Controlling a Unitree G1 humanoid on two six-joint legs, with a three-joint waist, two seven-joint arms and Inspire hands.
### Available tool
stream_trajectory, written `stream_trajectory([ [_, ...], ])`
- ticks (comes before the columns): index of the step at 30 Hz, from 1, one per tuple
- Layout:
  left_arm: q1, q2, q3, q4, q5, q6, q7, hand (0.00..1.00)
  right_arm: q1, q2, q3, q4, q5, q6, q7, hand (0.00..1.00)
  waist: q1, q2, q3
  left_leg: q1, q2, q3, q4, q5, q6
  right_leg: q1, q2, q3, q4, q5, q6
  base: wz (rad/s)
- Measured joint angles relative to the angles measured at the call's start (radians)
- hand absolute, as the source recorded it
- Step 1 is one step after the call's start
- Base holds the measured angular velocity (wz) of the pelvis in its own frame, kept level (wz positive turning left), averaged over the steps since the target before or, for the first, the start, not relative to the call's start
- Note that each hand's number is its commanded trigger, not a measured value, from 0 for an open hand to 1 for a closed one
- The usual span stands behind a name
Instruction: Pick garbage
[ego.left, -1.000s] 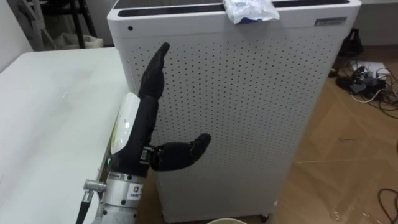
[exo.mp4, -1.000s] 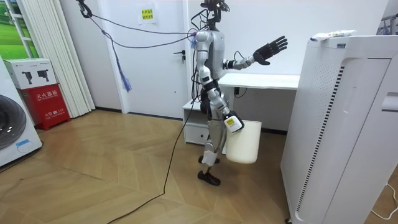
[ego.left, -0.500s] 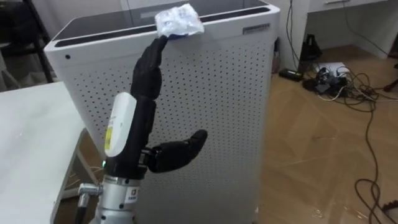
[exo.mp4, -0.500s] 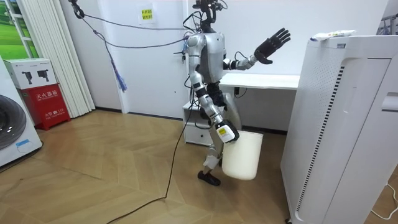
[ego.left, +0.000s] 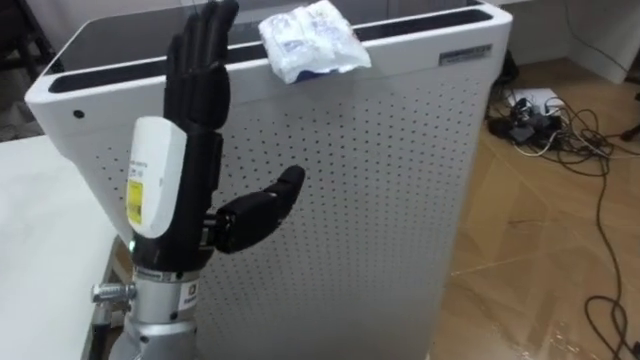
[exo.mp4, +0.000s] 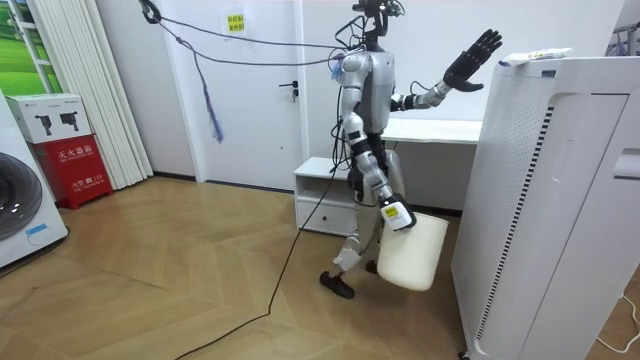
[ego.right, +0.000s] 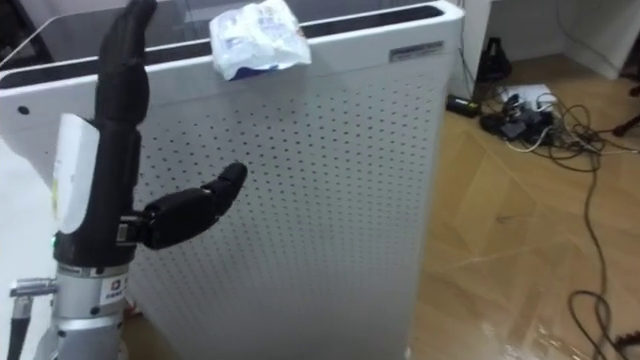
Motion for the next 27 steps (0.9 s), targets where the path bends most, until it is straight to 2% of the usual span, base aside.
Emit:
stream_trajectory([
  [2, -0.013, 0.001, 0.002, 0.000, 0.021, -0.001, 0.004, 0.00, 0.000, 0.000, -0.001, -0.015, 0.000, 0.000, 0.000, 1.00, 0.006, 0.015, 0.0049, 0.015, -0.004, 0.001, 0.010, -0.022, 0.014, -0.005, -0.008, -0.014, 0.043, 0.018, 0.035, -0.03],
  [3, -0.017, 0.002, 0.005, 0.000, 0.039, -0.001, 0.008, 0.00, 0.001, 0.001, 0.000, -0.029, 0.000, 0.000, -0.001, 1.00, 0.015, 0.029, 0.0108, 0.028, -0.003, -0.003, 0.007, -0.033, 0.022, -0.019, -0.009, -0.014, 0.076, 0.036, 0.058, -0.23],
  [4, -0.015, 0.005, 0.006, 0.000, 0.049, -0.001, 0.018, 0.00, 0.001, -0.001, -0.001, -0.043, 0.001, -0.001, -0.001, 1.00, 0.029, 0.046, 0.0157, 0.033, -0.003, -0.024, -0.010, -0.038, 0.024, -0.047, -0.011, -0.009, 0.076, 0.021, 0.067, -0.32],
  [6, -0.016, 0.013, 0.023, -0.004, 0.064, 0.000, 0.018, 0.00, 0.004, 0.001, -0.001, -0.057, -0.004, -0.001, 0.007, 1.00, 0.042, 0.056, 0.0151, 0.037, -0.004, -0.036, -0.035, -0.034, 0.023, -0.112, -0.010, -0.019, 0.007, 0.005, 0.062, -0.21],
  [7, -0.016, 0.016, 0.032, -0.010, 0.066, 0.001, 0.019, 0.00, 0.008, 0.004, 0.001, -0.058, -0.009, 0.000, 0.012, 1.00, 0.039, 0.054, 0.0155, 0.046, -0.005, -0.041, -0.045, -0.033, 0.022, -0.140, -0.012, -0.023, -0.065, 0.020, 0.058, 0.09],
  [8, -0.015, 0.018, 0.033, -0.013, 0.066, 0.001, 0.020, 0.00, 0.011, 0.007, 0.001, -0.057, -0.009, 0.000, 0.011, 1.00, 0.036, 0.051, 0.0153, 0.052, -0.008, -0.045, -0.051, -0.033, 0.022, -0.154, -0.014, -0.024, -0.101, 0.064, 0.057, 0.44],
  [9, -0.014, 0.022, 0.034, -0.022, 0.068, 0.000, 0.020, 0.00, 0.019, 0.011, 0.001, -0.056, -0.010, 0.000, 0.011, 1.00, 0.023, 0.044, 0.0140, 0.063, -0.013, -0.068, -0.061, -0.032, 0.017, -0.155, -0.020, -0.045, -0.119, 0.120, 0.047, 0.47],
  [10, -0.014, 0.025, 0.038, -0.044, 0.069, 0.001, 0.020, 0.00, 0.021, 0.016, 0.001, -0.053, -0.010, 0.000, 0.011, 1.00, 0.024, 0.041, 0.0028, 0.068, -0.013, -0.082, -0.075, -0.028, 0.008, -0.141, -0.015, -0.067, -0.143, 0.121, 0.041, 0.46],
  [14, 0.000, 0.030, 0.059, -0.127, 0.068, 0.000, 0.020, 0.00, 0.011, 0.018, 0.001, -0.033, -0.010, 0.000, 0.024, 1.00, 0.039, 0.036, 0.0025, 0.094, -0.003, -0.100, -0.100, -0.024, 0.001, -0.080, 0.006, -0.089, -0.200, 0.127, 0.033, 0.19],
  [16, 0.037, 0.033, 0.054, -0.161, 0.068, -0.001, 0.016, 0.00, 0.011, 0.013, 0.001, -0.027, -0.010, 0.001, 0.031, 1.00, 0.042, 0.028, 0.0029, 0.123, -0.003, -0.111, -0.123, -0.024, -0.001, -0.037, 0.010, -0.106, -0.239, 0.127, 0.032, 0.16],
  [22, 0.055, 0.035, 0.046, -0.171, 0.066, -0.014, -0.009, 0.00, 0.011, 0.016, 0.000, -0.027, -0.011, 0.000, 0.049, 1.00, 0.041, 0.021, 0.0045, 0.175, -0.002, -0.133, -0.171, -0.019, -0.008, 0.044, 0.023, -0.135, -0.325, 0.146, 0.034, 0.15],
  [27, 0.055, 0.035, 0.043, -0.171, 0.066, -0.012, -0.051, 0.00, 0.011, 0.018, 0.000, -0.029, -0.017, 0.000, 0.065, 1.00, 0.037, 0.022, 0.0044, 0.187, -0.001, -0.125, -0.192, -0.017, -0.010, 0.041, 0.026, -0.127, -0.336, 0.158, 0.037, -0.03],
])
